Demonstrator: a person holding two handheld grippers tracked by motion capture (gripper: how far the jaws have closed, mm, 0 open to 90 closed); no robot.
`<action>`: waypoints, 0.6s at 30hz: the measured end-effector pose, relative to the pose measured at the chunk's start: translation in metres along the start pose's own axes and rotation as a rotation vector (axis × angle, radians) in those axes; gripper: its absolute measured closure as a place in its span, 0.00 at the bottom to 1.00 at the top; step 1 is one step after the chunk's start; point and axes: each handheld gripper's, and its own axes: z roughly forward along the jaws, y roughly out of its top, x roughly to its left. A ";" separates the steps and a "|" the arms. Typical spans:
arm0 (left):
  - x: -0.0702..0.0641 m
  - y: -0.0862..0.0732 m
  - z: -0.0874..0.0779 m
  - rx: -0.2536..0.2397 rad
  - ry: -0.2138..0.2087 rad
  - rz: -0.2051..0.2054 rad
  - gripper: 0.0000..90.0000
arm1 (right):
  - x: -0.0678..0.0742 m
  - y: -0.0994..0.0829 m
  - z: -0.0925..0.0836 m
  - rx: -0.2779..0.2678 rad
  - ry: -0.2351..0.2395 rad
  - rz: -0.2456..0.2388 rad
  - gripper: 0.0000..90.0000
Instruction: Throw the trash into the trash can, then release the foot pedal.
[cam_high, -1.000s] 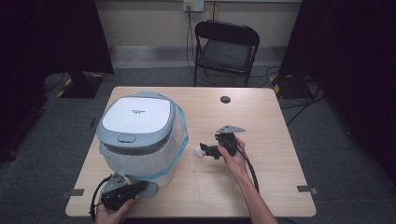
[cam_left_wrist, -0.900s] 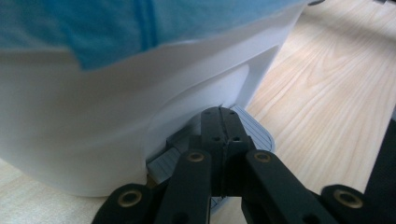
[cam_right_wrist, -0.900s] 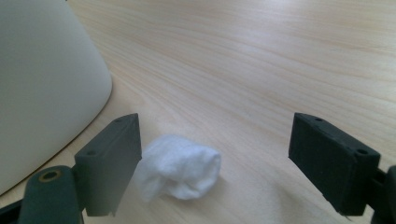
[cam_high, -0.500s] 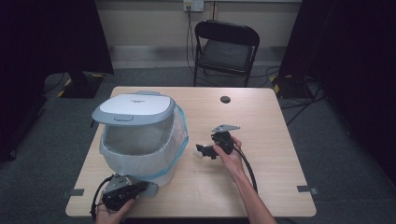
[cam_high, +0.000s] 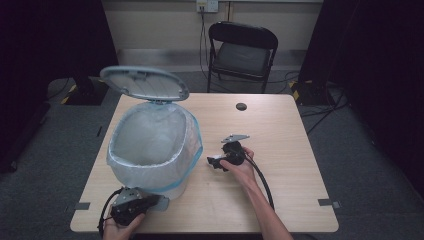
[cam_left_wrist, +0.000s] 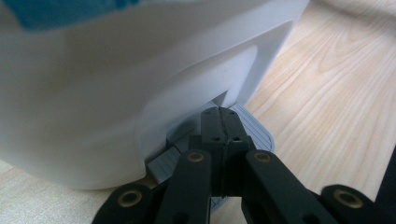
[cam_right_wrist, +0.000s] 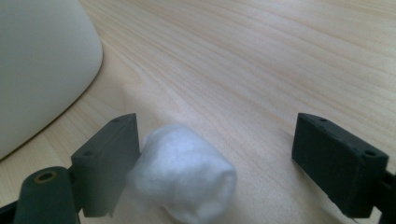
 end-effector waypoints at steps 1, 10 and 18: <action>0.001 0.000 0.000 0.002 -0.003 0.000 1.00 | 0.001 0.001 0.001 0.007 -0.005 -0.005 0.17; 0.001 -0.001 0.001 -0.006 -0.007 -0.024 1.00 | 0.007 0.002 -0.002 0.036 -0.043 -0.079 0.49; 0.001 -0.001 0.000 -0.007 -0.008 -0.022 1.00 | 0.003 0.000 -0.007 0.027 -0.020 -0.048 0.72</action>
